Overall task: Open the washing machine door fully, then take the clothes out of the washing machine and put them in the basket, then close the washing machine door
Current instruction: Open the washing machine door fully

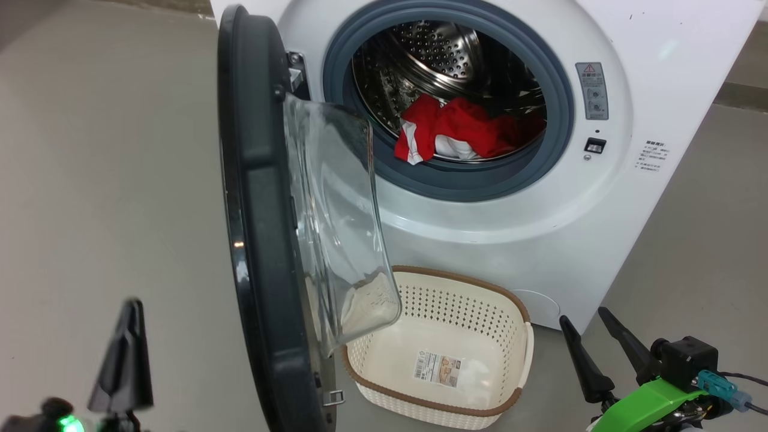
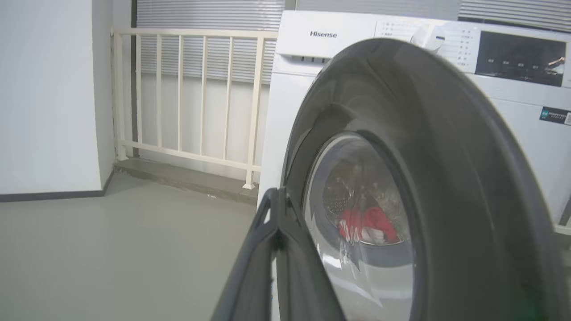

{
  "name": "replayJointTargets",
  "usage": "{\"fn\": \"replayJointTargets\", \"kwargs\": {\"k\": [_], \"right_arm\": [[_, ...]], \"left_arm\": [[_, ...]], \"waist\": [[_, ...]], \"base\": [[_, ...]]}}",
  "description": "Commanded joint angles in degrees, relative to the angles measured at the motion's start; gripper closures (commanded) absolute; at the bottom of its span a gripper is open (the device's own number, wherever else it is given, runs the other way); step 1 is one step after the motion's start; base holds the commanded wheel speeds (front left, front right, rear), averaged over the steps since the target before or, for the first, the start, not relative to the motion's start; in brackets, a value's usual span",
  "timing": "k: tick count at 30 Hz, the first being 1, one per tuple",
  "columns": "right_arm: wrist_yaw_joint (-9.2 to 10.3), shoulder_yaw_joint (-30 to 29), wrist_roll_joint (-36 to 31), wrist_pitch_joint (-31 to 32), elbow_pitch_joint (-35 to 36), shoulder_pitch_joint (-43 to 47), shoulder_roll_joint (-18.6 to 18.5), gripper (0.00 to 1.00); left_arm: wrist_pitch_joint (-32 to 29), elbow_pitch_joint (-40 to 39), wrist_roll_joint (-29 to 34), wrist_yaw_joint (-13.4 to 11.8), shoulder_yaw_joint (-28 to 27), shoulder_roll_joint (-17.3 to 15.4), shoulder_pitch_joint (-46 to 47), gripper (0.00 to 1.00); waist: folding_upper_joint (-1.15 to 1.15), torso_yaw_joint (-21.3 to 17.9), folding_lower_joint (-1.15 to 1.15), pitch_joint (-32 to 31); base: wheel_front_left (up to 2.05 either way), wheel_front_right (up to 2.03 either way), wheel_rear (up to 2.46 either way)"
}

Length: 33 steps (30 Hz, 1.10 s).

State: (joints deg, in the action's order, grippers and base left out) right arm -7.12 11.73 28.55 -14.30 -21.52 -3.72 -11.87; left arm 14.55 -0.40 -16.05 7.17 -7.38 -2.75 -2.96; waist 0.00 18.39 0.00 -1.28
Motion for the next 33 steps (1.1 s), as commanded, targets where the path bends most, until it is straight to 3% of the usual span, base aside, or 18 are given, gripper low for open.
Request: {"fn": "replayJointTargets", "kwargs": {"k": [1, 6, 9, 10, 17, 19, 24, 33], "right_arm": [[-0.36, 0.7, -0.7, -0.7, 1.5, -0.5, -0.5, 0.00], [-0.36, 0.7, -0.8, -0.7, 1.8, -0.6, -0.5, 0.00], [-0.36, 0.7, -1.0, -0.7, 1.9, -0.8, -0.5, 0.00], [-0.36, 0.6, -1.1, -0.7, 1.9, -0.9, -0.5, 0.00], [-0.36, 0.4, -1.3, -0.7, 2.0, -1.4, -0.5, 0.00], [-0.36, 0.4, -1.4, -0.7, 2.1, -1.5, -0.5, 0.00], [-0.36, 0.2, -1.6, -0.7, 2.3, -1.8, -0.3, 0.00], [-0.36, 0.0, -1.8, -0.7, 2.7, -1.8, -0.3, 0.00]], "left_arm": [[0.4, -3.9, -0.8, 0.3, -2.3, -0.2, 3.0, 1.00], [0.4, -14.3, -1.7, 0.3, 0.3, -0.2, 3.8, 1.00], [0.4, -19.7, -2.1, 0.1, 4.9, -0.1, 3.5, 1.00], [0.4, -22.1, -2.1, 0.1, 8.9, -0.1, 2.8, 1.00], [-1.5, -22.8, -2.0, 0.2, 25.4, -0.1, -1.1, 1.00], [-3.8, -20.7, -2.5, -0.3, 27.7, -0.1, -2.1, 1.00], [-7.5, -14.9, -7.7, -3.8, 29.8, -0.1, -3.2, 1.00], [-7.9, -8.3, -8.6, -7.2, 26.5, -0.3, -2.3, 1.00]], "waist": [[0.00, 0.1, 0.00, 0.0], [0.00, 0.2, 0.00, 0.3], [0.00, 0.2, 0.00, 0.6], [0.00, 0.2, 0.00, 0.7], [0.00, 0.2, 0.00, 1.0], [0.00, 0.1, 0.00, 1.1], [0.00, 0.1, 0.00, 1.2], [0.00, 0.4, 0.00, 1.5]], "base": [[0.00, 0.00, 0.00], [0.00, 0.00, 0.00], [0.00, 0.00, 0.00], [0.00, 0.00, 0.00], [0.00, 0.00, 0.00], [0.00, 0.00, 0.00], [0.00, 0.00, 0.00], [0.00, 0.00, 0.00]]}}
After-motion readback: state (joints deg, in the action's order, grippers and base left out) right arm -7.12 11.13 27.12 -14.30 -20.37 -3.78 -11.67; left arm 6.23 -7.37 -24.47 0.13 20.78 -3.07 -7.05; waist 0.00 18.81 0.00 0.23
